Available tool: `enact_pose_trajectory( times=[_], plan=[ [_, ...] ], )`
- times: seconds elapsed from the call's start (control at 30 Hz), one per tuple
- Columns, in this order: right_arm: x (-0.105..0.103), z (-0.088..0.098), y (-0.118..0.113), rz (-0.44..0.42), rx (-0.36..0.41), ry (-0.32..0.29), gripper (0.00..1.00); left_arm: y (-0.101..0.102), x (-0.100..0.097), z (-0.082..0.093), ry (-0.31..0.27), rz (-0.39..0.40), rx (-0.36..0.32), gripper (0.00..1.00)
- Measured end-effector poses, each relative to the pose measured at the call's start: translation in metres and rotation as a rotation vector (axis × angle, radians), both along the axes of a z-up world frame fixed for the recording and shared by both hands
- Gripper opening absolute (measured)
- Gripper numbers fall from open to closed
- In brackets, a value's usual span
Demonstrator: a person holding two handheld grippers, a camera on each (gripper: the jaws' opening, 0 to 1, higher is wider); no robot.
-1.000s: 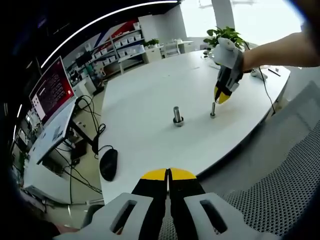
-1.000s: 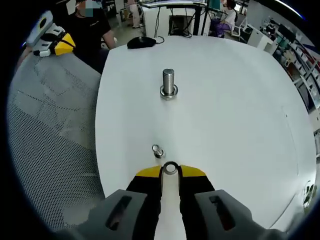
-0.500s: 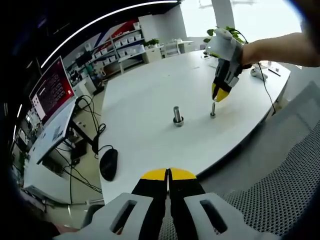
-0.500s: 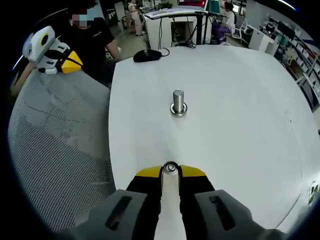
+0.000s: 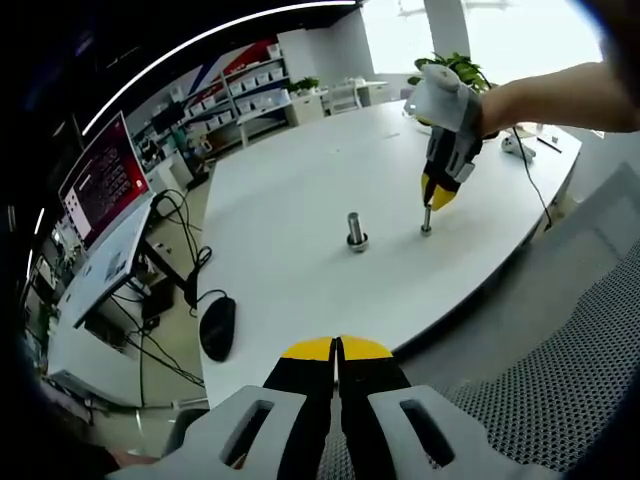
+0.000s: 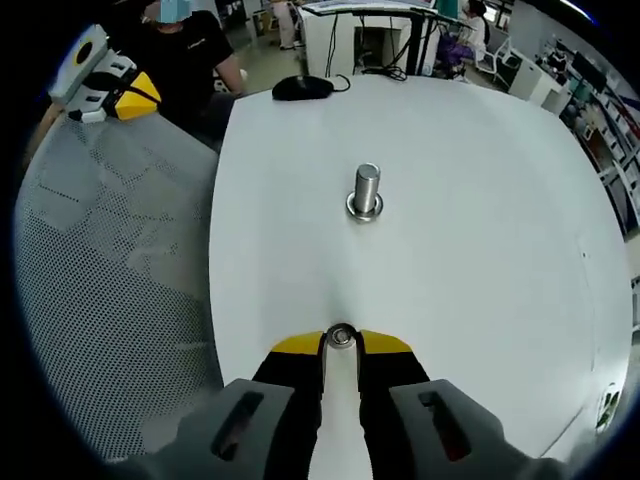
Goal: Place the washer onto the threaded stud by aligning its center hole with the stud, sliding it down to the base, and recovering from edge contact or off-axis alignment until the washer reaches the visible bottom stop.
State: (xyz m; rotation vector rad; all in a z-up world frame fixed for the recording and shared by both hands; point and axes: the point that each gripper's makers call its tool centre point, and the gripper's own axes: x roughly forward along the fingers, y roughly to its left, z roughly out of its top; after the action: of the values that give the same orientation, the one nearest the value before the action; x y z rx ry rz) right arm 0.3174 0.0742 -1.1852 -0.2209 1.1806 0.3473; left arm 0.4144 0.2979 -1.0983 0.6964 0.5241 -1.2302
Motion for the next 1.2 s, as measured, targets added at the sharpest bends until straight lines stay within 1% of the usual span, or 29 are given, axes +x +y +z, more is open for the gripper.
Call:
enact_pose_trajectory(
  times=[0.1,0.2,0.4,0.53,0.6,0.83,0.87,0.93,0.97,1.07,1.17,1.2],
  plan=[
    [0.002,-0.006,-0.001,-0.001,0.003,0.007,0.14,0.000,0.001,0.000,0.001,0.001,-0.001,0.00],
    [0.000,-0.007,-0.002,0.001,-0.003,0.015,0.14,0.000,0.001,0.000,0.001,0.001,0.000,0.00],
    [0.002,-0.023,-0.001,0.012,-0.010,0.051,0.14,0.001,0.001,-0.001,0.000,0.004,0.004,0.00],
    [0.000,-0.029,-0.002,0.009,-0.014,0.070,0.14,0.001,-0.001,-0.001,0.002,0.000,0.013,0.00],
    [0.002,-0.035,-0.001,0.020,-0.022,0.078,0.14,0.001,-0.002,-0.001,0.001,0.000,0.013,0.00],
    [0.002,-0.043,-0.001,0.095,-0.047,0.102,0.15,0.000,-0.001,0.002,-0.002,0.009,-0.003,0.00],
    [0.001,-0.043,0.000,0.096,-0.049,0.107,0.16,0.000,-0.001,0.001,-0.001,0.009,-0.002,0.00],
    [0.001,-0.046,0.001,0.097,-0.048,0.109,0.25,0.000,-0.002,0.001,0.000,0.008,-0.002,0.00],
    [0.000,-0.048,0.003,0.108,-0.047,0.116,0.25,0.000,-0.002,0.002,0.000,0.007,-0.003,0.00],
    [-0.001,-0.052,0.003,0.110,-0.056,0.126,0.25,-0.001,-0.002,0.002,0.000,0.007,-0.002,0.00],
    [0.001,-0.053,0.004,0.106,-0.053,0.129,0.22,-0.001,-0.002,0.001,0.001,0.005,0.002,0.00],
    [0.001,-0.053,0.004,0.105,-0.052,0.129,0.19,-0.001,-0.002,0.001,0.001,0.006,0.001,0.00]
  ],
)
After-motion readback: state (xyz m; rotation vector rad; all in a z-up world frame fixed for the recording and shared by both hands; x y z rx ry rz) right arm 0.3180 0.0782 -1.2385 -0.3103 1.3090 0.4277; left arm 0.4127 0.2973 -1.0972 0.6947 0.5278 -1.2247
